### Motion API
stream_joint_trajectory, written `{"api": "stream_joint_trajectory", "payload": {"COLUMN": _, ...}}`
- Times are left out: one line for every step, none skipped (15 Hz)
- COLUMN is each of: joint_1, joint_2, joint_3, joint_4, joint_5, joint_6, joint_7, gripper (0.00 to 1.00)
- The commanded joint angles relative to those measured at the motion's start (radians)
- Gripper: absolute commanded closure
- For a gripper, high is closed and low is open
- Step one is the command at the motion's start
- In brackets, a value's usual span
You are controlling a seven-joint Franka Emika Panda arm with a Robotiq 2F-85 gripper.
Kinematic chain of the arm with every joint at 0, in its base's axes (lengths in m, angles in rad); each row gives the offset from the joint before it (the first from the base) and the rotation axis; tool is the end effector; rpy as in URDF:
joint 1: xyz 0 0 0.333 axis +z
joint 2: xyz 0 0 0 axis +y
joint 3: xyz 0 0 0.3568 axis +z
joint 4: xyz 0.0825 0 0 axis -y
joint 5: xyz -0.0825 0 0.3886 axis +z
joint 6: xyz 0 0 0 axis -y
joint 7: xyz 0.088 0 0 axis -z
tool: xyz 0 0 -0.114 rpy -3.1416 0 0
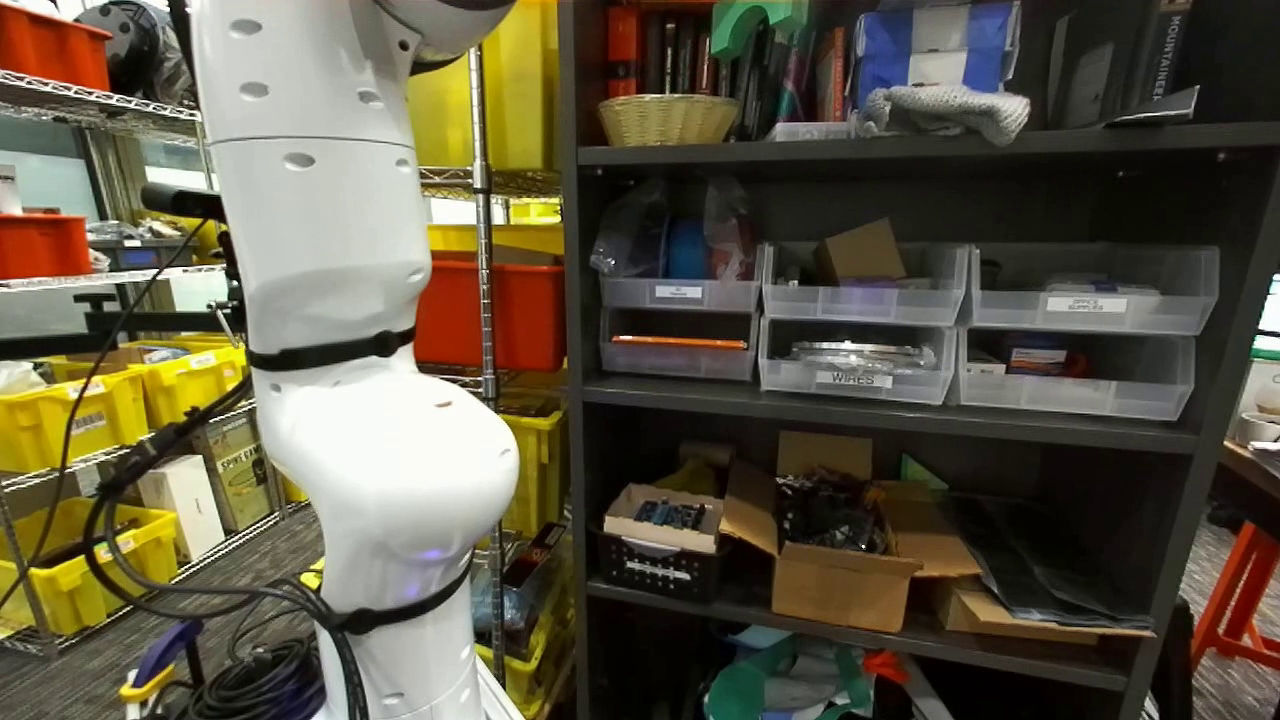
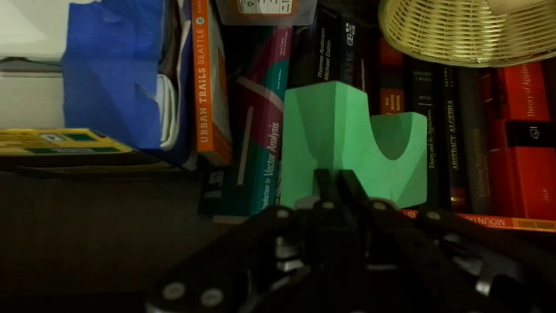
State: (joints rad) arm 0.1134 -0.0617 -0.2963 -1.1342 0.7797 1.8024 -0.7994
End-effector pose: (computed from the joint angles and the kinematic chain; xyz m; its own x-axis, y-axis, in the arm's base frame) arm 0.4944 -0.0376 0.9489 0.3672 0.3204 0.8732 0.6673 -0.7448 -0.0074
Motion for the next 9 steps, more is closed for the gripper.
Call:
{"api": "stream_joint_trajectory", "payload": {"joint_1": -0.013, "joint_2": -0.006, "joint_3": -0.019, "joint_4": 0.003, "joint_5": 0.037, "joint_6": 0.02, "joint_7": -0.004, "gripper": 0.98}}
{"api": "stream_joint_trajectory", "payload": {"joint_1": -0.014, "joint_2": -0.005, "joint_3": -0.024, "joint_4": 0.003, "joint_5": 0.04, "joint_6": 0.028, "joint_7": -0.004, "gripper": 0.98}}
{"api": "stream_joint_trajectory", "payload": {"joint_1": -0.017, "joint_2": -0.005, "joint_3": -0.029, "joint_4": 0.003, "joint_5": 0.043, "joint_6": 0.037, "joint_7": -0.002, "gripper": 0.98}}
{"api": "stream_joint_trajectory", "payload": {"joint_1": -0.019, "joint_2": -0.004, "joint_3": -0.035, "joint_4": 0.004, "joint_5": 0.047, "joint_6": 0.046, "joint_7": 0.0, "gripper": 0.98}}
{"api": "stream_joint_trajectory", "payload": {"joint_1": -0.022, "joint_2": -0.001, "joint_3": -0.043, "joint_4": 0.008, "joint_5": 0.059, "joint_6": 0.05, "joint_7": 0.002, "gripper": 0.98}}
{"api": "stream_joint_trajectory", "payload": {"joint_1": -0.023, "joint_2": -0.001, "joint_3": -0.049, "joint_4": 0.008, "joint_5": 0.067, "joint_6": 0.055, "joint_7": 0.004, "gripper": 0.98}}
{"api": "stream_joint_trajectory", "payload": {"joint_1": -0.022, "joint_2": 0.0, "joint_3": -0.055, "joint_4": 0.008, "joint_5": 0.073, "joint_6": 0.058, "joint_7": 0.005, "gripper": 0.98}}
{"api": "stream_joint_trajectory", "payload": {"joint_1": -0.023, "joint_2": 0.002, "joint_3": -0.059, "joint_4": 0.01, "joint_5": 0.076, "joint_6": 0.055, "joint_7": 0.005, "gripper": 0.98}}
{"api": "stream_joint_trajectory", "payload": {"joint_1": -0.022, "joint_2": 0.0, "joint_3": -0.062, "joint_4": 0.008, "joint_5": 0.075, "joint_6": 0.058, "joint_7": 0.004, "gripper": 0.98}}
